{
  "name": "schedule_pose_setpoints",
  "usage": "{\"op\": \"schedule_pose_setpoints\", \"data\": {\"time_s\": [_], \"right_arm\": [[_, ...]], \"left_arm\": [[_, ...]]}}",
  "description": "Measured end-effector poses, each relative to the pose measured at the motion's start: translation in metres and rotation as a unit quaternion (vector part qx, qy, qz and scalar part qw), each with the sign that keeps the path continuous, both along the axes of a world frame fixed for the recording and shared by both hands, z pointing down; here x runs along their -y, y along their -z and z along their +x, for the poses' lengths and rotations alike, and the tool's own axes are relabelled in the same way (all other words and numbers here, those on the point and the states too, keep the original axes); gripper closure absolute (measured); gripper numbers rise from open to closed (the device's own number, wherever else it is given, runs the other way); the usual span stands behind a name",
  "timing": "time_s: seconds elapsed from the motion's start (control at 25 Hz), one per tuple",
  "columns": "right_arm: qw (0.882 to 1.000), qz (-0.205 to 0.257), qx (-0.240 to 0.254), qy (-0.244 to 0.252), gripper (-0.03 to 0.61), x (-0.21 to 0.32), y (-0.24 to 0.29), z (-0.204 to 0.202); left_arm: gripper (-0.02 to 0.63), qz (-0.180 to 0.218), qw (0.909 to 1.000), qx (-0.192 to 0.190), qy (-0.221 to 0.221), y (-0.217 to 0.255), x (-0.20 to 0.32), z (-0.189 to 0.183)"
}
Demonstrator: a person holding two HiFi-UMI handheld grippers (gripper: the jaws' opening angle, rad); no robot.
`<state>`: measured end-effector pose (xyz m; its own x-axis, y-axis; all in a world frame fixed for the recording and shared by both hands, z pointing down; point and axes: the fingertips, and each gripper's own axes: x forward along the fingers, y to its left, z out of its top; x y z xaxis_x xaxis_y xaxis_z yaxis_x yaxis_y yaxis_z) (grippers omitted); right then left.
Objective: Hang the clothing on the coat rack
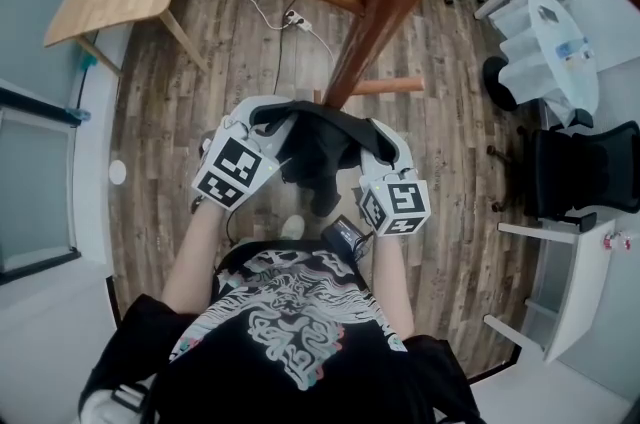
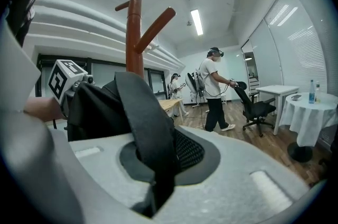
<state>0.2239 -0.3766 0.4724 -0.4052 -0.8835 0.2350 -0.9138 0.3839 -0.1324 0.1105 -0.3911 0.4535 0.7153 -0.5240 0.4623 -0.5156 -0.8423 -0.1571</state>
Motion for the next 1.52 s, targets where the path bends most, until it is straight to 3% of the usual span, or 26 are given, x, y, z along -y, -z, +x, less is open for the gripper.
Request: {"op": "schedule_pose_setpoints", "data": {"time_s": [0.28, 0.64, 0.92, 1.12, 1.52], "right_arm": [[1.000, -0.015, -0.002, 0.019, 0.557, -0.004, -0.012, -0.015], [1.000, -0.025, -0.002, 0.014, 0.556, -0.009, -0.019, -0.022], [0.999, -0.035, 0.017, 0.003, 0.537, -0.015, -0.019, -0.020], [0.999, -0.039, 0.018, 0.002, 0.462, -0.021, -0.018, -0.018], [0.999, -0.043, 0.013, -0.006, 0.449, -0.041, -0.013, -0.012]], "left_arm": [[0.615, -0.027, 0.9993, 0.021, -0.018, -0.023, -0.012, 0.009], [0.617, -0.060, 0.9977, 0.018, -0.027, -0.047, -0.031, 0.020], [0.615, -0.047, 0.9987, 0.007, -0.018, -0.042, -0.032, 0.022], [0.615, -0.047, 0.9988, 0.001, -0.017, -0.039, -0.038, 0.024], [0.614, -0.054, 0.9985, -0.005, -0.009, -0.034, -0.050, 0.020]]}}
